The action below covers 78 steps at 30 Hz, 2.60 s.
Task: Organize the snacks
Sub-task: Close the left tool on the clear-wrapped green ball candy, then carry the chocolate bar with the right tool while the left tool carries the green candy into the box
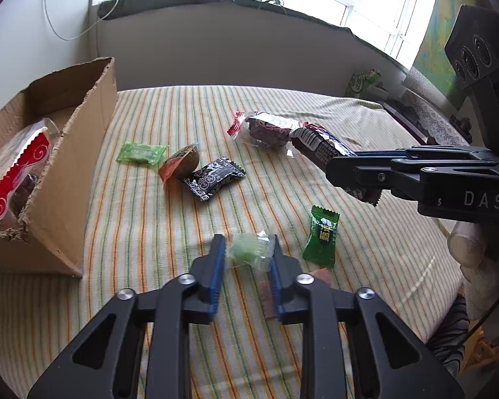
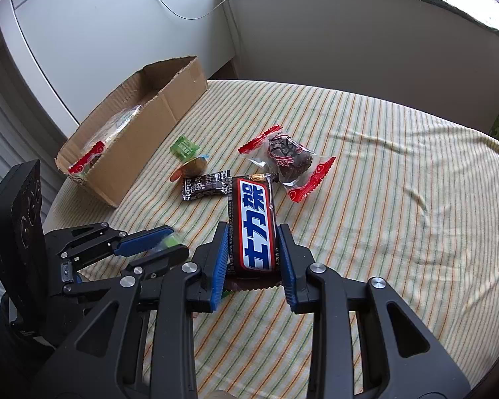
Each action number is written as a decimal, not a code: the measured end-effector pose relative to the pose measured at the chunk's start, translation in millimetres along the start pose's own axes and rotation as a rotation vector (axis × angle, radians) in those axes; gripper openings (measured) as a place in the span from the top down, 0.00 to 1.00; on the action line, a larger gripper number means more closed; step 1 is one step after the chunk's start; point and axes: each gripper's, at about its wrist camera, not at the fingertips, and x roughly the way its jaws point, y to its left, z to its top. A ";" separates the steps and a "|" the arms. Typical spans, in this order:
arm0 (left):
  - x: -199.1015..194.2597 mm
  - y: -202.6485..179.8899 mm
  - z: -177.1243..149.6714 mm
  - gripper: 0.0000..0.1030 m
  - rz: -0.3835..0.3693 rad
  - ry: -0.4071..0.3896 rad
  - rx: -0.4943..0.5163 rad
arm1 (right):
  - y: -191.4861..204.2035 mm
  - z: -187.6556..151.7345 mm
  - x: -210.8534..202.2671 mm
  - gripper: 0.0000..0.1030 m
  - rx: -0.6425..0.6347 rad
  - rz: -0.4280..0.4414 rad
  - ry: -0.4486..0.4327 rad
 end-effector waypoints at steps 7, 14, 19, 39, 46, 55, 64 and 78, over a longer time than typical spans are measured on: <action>-8.5 -0.4 -0.3 0.86 -0.001 -0.025 -0.002 | -0.5 -0.2 -5.9 0.71 0.003 -0.012 -0.010; -40.7 6.9 10.2 0.86 -0.016 -0.131 -0.020 | 9.6 10.1 -22.9 0.71 -0.010 -0.013 -0.047; -61.6 24.6 16.4 0.86 -0.018 -0.200 -0.064 | 26.2 24.4 -32.4 0.71 -0.037 -0.002 -0.075; -107.3 159.4 69.4 0.86 0.176 -0.400 -0.358 | 111.5 106.8 -0.8 0.71 -0.156 0.053 -0.112; -86.3 170.4 78.1 0.86 0.211 -0.351 -0.373 | 128.1 128.9 38.3 0.71 -0.154 0.065 -0.072; -79.4 181.0 71.3 0.86 0.236 -0.323 -0.405 | 145.5 144.4 84.8 0.71 -0.159 0.046 -0.031; -83.3 182.5 72.6 0.85 0.230 -0.329 -0.410 | 148.1 141.1 91.7 0.71 -0.158 0.051 -0.007; -92.9 182.3 72.0 0.68 0.239 -0.357 -0.407 | 141.2 133.9 64.8 0.71 -0.160 0.033 -0.038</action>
